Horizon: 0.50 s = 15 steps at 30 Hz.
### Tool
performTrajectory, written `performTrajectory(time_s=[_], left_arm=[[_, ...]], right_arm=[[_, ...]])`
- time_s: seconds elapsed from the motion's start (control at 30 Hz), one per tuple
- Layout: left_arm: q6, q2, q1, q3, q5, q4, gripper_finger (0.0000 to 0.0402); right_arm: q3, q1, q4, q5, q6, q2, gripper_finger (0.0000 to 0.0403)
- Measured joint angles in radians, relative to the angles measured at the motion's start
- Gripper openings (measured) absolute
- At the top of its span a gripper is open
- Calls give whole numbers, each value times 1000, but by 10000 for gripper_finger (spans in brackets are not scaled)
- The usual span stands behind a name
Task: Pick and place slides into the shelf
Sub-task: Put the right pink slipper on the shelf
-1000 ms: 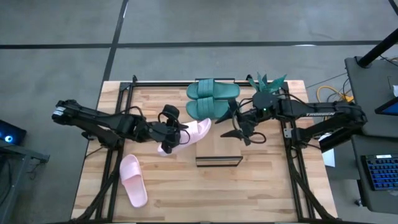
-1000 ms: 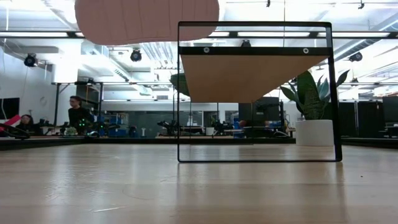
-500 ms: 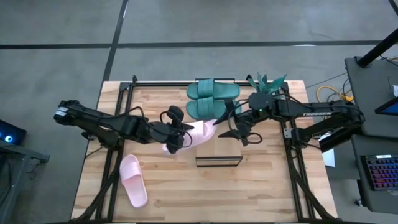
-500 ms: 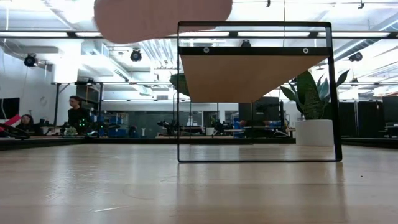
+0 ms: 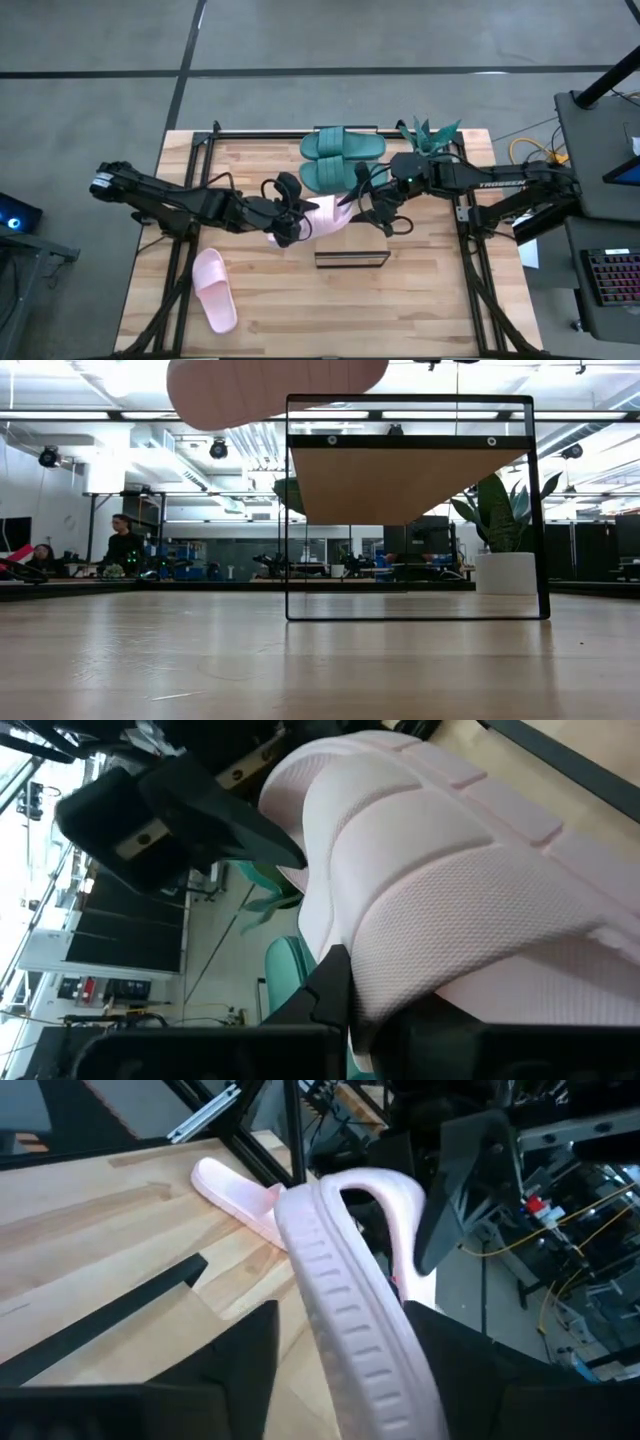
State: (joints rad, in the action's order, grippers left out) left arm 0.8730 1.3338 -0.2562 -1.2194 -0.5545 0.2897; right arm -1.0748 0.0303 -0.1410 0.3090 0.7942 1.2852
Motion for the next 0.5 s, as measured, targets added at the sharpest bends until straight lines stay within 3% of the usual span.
performTrajectory(time_s=[0.13, 0.3, 0.5], left_arm=[[0, 0, 0, 0, -1, 0, 0], [-1, -5, 1, 0, -6, -10, 0], [-97, -16, 1, -13, -6, -7, 39]], right_arm=[[0, 0, 1, -37, 16, 0, 138], [0, -4, -6, -80, 59, -1, 31], [0, -13, 2, -92, 70, -5, 26]])
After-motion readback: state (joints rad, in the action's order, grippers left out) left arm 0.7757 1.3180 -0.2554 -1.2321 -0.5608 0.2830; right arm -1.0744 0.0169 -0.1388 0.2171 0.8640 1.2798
